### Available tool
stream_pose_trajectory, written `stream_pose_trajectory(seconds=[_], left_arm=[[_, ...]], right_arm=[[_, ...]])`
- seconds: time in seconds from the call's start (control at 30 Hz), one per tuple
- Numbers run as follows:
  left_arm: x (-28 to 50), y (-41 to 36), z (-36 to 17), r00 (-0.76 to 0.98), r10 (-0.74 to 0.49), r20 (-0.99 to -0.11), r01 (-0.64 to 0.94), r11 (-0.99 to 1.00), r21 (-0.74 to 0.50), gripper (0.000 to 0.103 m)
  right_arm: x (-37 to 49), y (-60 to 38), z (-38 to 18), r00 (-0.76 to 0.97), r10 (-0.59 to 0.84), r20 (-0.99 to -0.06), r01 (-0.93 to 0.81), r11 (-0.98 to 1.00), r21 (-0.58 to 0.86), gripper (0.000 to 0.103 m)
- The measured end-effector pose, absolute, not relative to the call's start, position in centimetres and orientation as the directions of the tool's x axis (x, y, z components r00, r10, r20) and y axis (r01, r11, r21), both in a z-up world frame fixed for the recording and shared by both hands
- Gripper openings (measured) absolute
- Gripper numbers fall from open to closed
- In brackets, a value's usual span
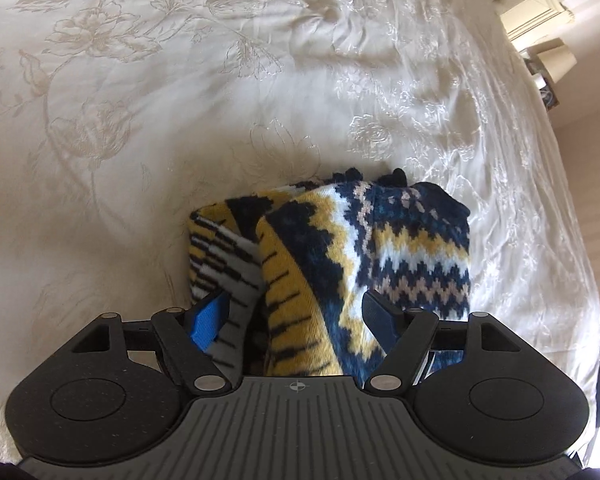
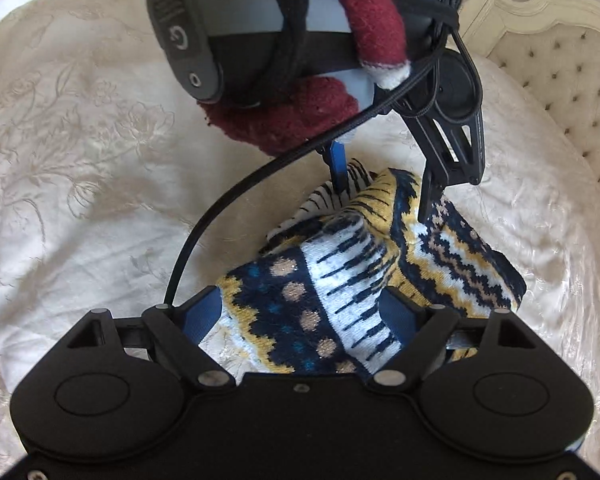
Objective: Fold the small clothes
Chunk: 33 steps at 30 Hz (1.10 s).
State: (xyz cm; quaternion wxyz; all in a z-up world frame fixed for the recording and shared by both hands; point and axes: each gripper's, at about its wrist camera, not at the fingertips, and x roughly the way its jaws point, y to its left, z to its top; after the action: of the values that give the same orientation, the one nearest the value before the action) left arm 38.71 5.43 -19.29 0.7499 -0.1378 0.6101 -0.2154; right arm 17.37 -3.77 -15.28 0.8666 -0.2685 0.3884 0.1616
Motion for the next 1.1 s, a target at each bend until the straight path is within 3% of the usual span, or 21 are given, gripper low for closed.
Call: stream_pose_trajectory(seconds=[0.03, 0.07, 0.13, 0.17, 0.2, 0.23, 0.33, 0.43, 0.63, 0.7, 0.77, 0.87, 1.0, 1.1], left_arm=[[38.9, 5.4, -19.4, 0.157, -0.501, -0.851, 0.153, 0.864, -0.48, 0.068], [39.0, 5.4, -19.5, 0.149, -0.512, -0.846, 0.151, 0.857, -0.493, 0.062], [39.1, 5.3, -19.7, 0.144, -0.528, -0.837, 0.152, 0.847, -0.509, 0.04], [39.1, 5.2, -19.7, 0.155, -0.529, -0.834, 0.156, 0.847, -0.508, 0.02], [39.0, 5.0, -19.6, 0.166, -0.538, -0.827, 0.168, 0.841, -0.513, 0.015], [38.9, 4.9, -19.5, 0.169, -0.542, -0.823, 0.176, 0.839, -0.516, 0.014], [38.3, 4.7, -18.3, 0.212, -0.523, -0.825, 0.215, 0.849, -0.483, 0.012], [37.3, 5.4, -16.0, 0.272, -0.545, -0.793, 0.25, 0.836, -0.489, 0.012], [37.2, 7.4, -17.4, 0.263, -0.494, -0.829, 0.211, 0.868, -0.45, 0.012], [37.5, 7.2, -19.1, 0.252, -0.447, -0.858, 0.213, 0.891, -0.401, 0.017], [37.6, 7.0, -20.0, 0.264, -0.413, -0.872, 0.231, 0.904, -0.359, 0.022], [37.7, 7.6, -20.0, 0.263, -0.446, -0.855, 0.209, 0.892, -0.401, 0.027], [36.9, 8.7, -18.4, 0.302, -0.454, -0.839, 0.217, 0.889, -0.403, 0.041], [35.9, 9.5, -17.2, 0.317, -0.473, -0.822, 0.222, 0.88, -0.42, 0.049]], right_arm=[[17.5, -3.8, -15.4, 0.644, 0.072, -0.762, -0.49, 0.803, -0.338, 0.081], [17.5, -4.0, -15.4, 0.643, 0.078, -0.762, -0.495, 0.802, -0.335, 0.071], [17.6, -4.1, -15.3, 0.63, 0.095, -0.77, -0.51, 0.799, -0.319, 0.056], [17.7, -4.3, -15.2, 0.619, 0.106, -0.778, -0.513, 0.805, -0.298, 0.05], [17.8, -4.5, -15.0, 0.613, 0.115, -0.781, -0.509, 0.814, -0.279, 0.048], [17.9, -4.7, -14.8, 0.614, 0.119, -0.78, -0.498, 0.825, -0.266, 0.043], [18.0, -5.6, -13.9, 0.617, 0.141, -0.774, -0.457, 0.865, -0.207, 0.018], [18.0, -6.7, -12.4, 0.618, 0.182, -0.765, -0.435, 0.889, -0.141, 0.014], [18.1, -6.7, -12.3, 0.569, 0.254, -0.782, -0.52, 0.848, -0.103, 0.016], [19.1, -6.1, -14.1, 0.519, 0.233, -0.823, -0.545, 0.831, -0.109, 0.023], [19.4, -5.5, -15.5, 0.484, 0.208, -0.85, -0.56, 0.82, -0.119, 0.036], [19.4, -6.4, -15.0, 0.474, 0.26, -0.841, -0.548, 0.835, -0.051, 0.053], [19.1, -9.9, -13.3, 0.504, 0.293, -0.812, -0.455, 0.889, 0.038, 0.059], [19.8, -13.7, -12.2, 0.538, 0.304, -0.786, -0.337, 0.932, 0.129, 0.071]])
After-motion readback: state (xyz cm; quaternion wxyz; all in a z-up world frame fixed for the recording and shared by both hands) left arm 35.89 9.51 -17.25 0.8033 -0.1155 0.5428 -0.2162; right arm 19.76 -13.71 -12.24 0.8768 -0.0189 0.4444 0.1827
